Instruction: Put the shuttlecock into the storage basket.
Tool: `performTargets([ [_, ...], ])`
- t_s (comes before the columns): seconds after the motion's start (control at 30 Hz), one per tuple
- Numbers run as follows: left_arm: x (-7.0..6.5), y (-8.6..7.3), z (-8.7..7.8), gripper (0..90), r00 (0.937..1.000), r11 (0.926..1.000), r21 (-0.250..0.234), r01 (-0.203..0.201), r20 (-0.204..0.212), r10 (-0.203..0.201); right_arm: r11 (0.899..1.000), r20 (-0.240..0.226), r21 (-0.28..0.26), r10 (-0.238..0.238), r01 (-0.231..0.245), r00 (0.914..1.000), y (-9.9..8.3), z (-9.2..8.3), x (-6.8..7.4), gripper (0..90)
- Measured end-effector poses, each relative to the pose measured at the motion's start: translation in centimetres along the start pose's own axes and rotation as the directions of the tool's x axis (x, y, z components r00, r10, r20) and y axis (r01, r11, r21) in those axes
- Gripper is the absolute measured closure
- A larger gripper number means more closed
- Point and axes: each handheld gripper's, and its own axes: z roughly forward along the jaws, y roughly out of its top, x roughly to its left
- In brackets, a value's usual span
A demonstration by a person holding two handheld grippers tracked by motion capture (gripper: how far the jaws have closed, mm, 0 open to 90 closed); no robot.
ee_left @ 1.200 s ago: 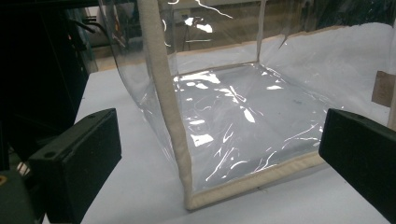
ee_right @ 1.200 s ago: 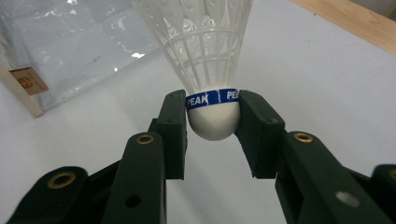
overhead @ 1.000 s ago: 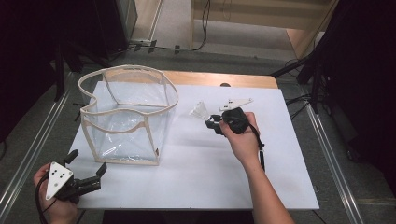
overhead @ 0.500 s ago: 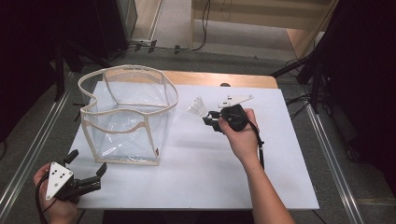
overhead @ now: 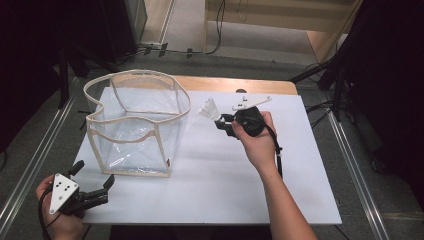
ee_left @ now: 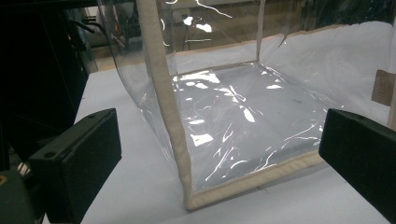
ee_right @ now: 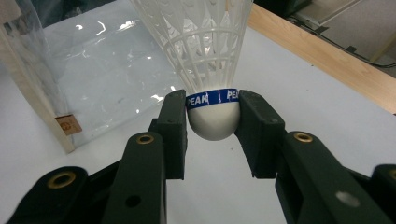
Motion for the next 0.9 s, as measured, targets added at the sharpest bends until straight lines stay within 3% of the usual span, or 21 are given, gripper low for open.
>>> performTargets([
  [0.9, 0.0, 0.0, 0.0, 0.0, 1.0000, 1.0000, -0.001, 0.001, -0.001, -0.001, 0.997, -0.016, -0.075, -0.008, 0.007, 0.9998, 2.9, -1.4, 0.7, 62.3],
])
